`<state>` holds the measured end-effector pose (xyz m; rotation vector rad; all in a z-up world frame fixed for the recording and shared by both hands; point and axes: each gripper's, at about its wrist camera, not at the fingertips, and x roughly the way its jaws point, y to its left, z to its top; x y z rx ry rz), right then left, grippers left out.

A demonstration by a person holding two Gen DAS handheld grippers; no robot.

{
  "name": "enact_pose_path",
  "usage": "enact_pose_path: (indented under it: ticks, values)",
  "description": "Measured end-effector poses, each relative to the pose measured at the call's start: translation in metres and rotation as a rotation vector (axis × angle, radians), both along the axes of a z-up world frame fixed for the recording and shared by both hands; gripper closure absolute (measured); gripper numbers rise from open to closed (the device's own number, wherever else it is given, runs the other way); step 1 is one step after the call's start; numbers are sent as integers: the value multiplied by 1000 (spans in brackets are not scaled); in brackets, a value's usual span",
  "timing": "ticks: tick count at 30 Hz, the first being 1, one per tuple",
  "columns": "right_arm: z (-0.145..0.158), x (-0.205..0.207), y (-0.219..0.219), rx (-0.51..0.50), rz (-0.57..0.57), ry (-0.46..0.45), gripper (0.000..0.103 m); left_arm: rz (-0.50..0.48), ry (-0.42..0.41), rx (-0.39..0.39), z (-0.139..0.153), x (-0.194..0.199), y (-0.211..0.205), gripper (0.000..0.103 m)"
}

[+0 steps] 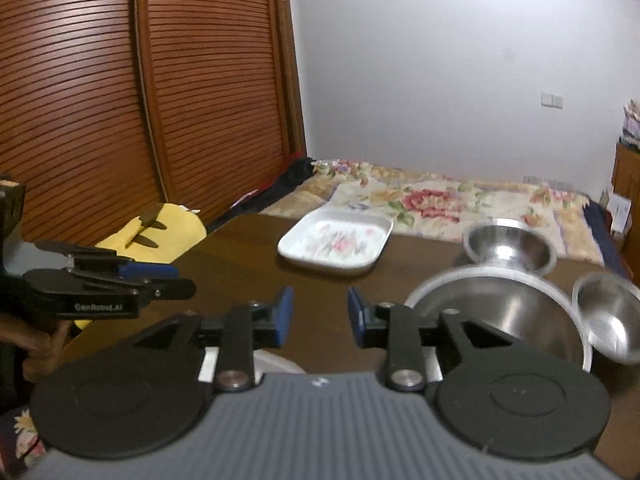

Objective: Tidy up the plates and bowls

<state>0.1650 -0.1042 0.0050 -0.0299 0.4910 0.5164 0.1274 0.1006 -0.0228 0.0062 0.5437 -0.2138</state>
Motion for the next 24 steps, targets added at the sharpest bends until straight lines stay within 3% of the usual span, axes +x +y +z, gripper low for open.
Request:
enact_pose_path:
  ticks: [3,9,12,24]
  values:
    - [6,25,7,-14,3,28,69,1,2,6,7,19,6,57]
    - [2,71,19,-19,-11,111,61,14,-5,31,15,54,17,54]
    - [-5,99,25,12,-20,184,61,19,15,6,15,75,24,53]
    - [-26,171,46,-95,-55,256,61,15,96,-7,-6,152,33,53]
